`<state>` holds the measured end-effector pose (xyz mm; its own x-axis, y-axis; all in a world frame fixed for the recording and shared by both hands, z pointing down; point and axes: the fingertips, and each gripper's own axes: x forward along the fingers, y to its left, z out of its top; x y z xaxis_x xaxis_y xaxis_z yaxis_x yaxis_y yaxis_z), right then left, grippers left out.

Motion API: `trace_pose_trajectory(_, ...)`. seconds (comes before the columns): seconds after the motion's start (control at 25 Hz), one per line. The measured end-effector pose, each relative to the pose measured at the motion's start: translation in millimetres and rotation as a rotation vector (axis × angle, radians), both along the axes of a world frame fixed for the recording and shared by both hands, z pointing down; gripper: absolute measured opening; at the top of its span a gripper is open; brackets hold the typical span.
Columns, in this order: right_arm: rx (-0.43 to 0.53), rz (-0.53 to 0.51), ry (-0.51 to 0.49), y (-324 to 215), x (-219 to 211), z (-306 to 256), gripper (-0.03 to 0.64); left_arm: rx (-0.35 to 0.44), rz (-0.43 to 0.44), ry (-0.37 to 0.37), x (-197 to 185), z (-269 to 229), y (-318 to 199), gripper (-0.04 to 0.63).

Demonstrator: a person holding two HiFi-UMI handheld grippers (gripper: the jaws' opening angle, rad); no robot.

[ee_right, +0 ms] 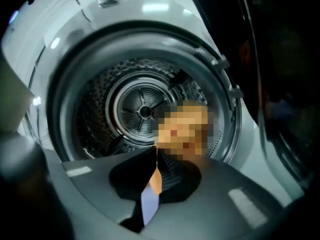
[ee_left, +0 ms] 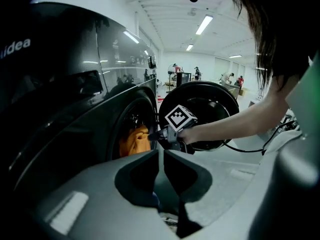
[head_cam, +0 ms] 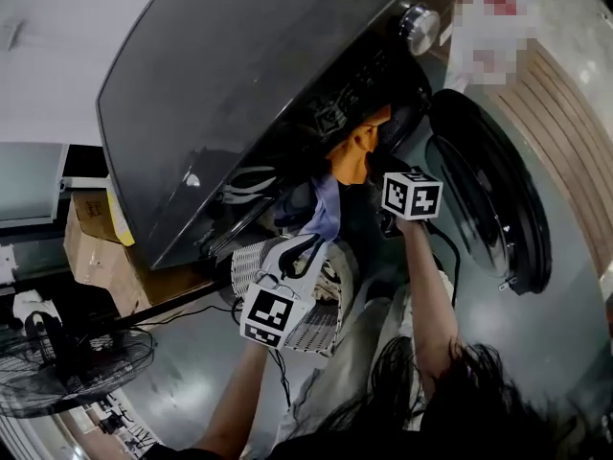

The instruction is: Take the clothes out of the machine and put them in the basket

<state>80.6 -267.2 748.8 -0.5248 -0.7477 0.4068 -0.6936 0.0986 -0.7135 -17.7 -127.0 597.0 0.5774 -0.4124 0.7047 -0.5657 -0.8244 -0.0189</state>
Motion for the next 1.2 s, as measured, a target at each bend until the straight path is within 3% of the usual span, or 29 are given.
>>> trace_pose_trajectory(0.28, 0.031, -0.059, 0.007, 42.1, -4.2, -56.6, 0.031, 0.018, 0.030, -0.017, 15.2, -27.1, -1.3, 0.054)
trace_pose_trajectory(0.48, 0.042, -0.061, -0.020, 63.1, 2.0, -91.5, 0.032, 0.018, 0.013, -0.023, 15.0, -40.1, -2.1, 0.064)
trace_pose_trajectory(0.68, 0.070, -0.076, -0.056, 86.8, 9.9, -134.6, 0.032, 0.074, -0.036, -0.046, 13.0, -50.8, -7.7, 0.075)
trace_pose_trajectory(1.04, 0.126, -0.177, -0.063, 104.8, 21.4, -204.9, 0.031, -0.095, 0.154, -0.140, 42.6, -2.7, 5.5, 0.350)
trace_pose_trajectory(1.2, 0.147, -0.238, -0.063, 114.3, 30.4, -224.0, 0.032, -0.118, 0.164, -0.152, 70.9, 29.7, -17.4, 0.437)
